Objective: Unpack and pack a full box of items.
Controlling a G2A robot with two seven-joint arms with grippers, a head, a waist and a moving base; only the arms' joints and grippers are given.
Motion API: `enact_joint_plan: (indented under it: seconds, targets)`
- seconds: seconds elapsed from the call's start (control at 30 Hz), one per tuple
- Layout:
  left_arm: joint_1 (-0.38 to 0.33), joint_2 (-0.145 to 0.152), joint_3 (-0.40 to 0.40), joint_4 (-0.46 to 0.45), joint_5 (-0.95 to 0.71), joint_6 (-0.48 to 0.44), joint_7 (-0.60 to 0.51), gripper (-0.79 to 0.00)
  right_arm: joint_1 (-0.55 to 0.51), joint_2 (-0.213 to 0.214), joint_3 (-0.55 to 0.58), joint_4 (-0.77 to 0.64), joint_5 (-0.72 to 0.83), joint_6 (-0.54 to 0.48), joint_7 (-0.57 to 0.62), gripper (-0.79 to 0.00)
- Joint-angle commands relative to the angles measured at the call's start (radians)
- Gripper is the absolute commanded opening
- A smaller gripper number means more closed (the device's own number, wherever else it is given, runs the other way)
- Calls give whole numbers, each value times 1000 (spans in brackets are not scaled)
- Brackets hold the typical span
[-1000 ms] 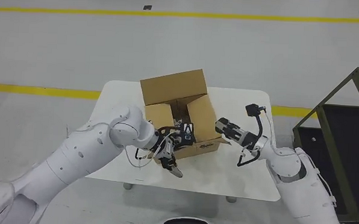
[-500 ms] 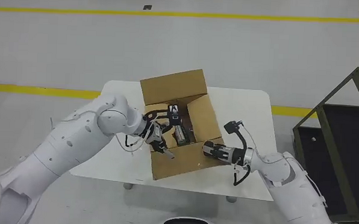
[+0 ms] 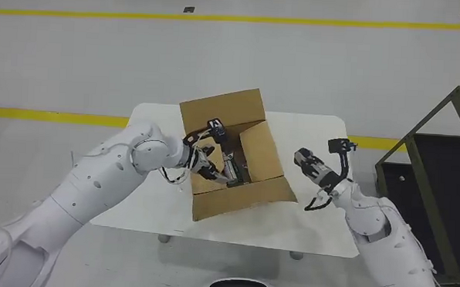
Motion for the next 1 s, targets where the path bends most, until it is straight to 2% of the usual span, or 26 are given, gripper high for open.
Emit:
enact_joint_plan:
  seconds: [0.0, 0.07, 0.2, 0.43, 0.8, 0.97]
  targets:
    - [3, -6, -8, 4, 12, 29, 37, 0, -1, -1, 3, 19, -29, 66, -15, -785]
    - [6, -13, -10, 6, 34, 50, 65, 0, 7, -7, -12, 51, -24, 94, -20, -785]
    - [11, -31, -9, 13, 68, 115, 91, 0, 44, -23, -73, 123, -5, 80, -14, -785]
    - [17, -53, -6, 22, 126, 108, 114, 0, 88, -45, -170, 201, 9, -43, 33, -785]
    - [21, -58, -8, 36, 135, 121, 115, 0, 50, -54, -216, 161, 39, -207, 76, -785]
    - [21, -58, -8, 36, 135, 121, 115, 0, 25, -48, -188, 131, 9, -187, 66, -785]
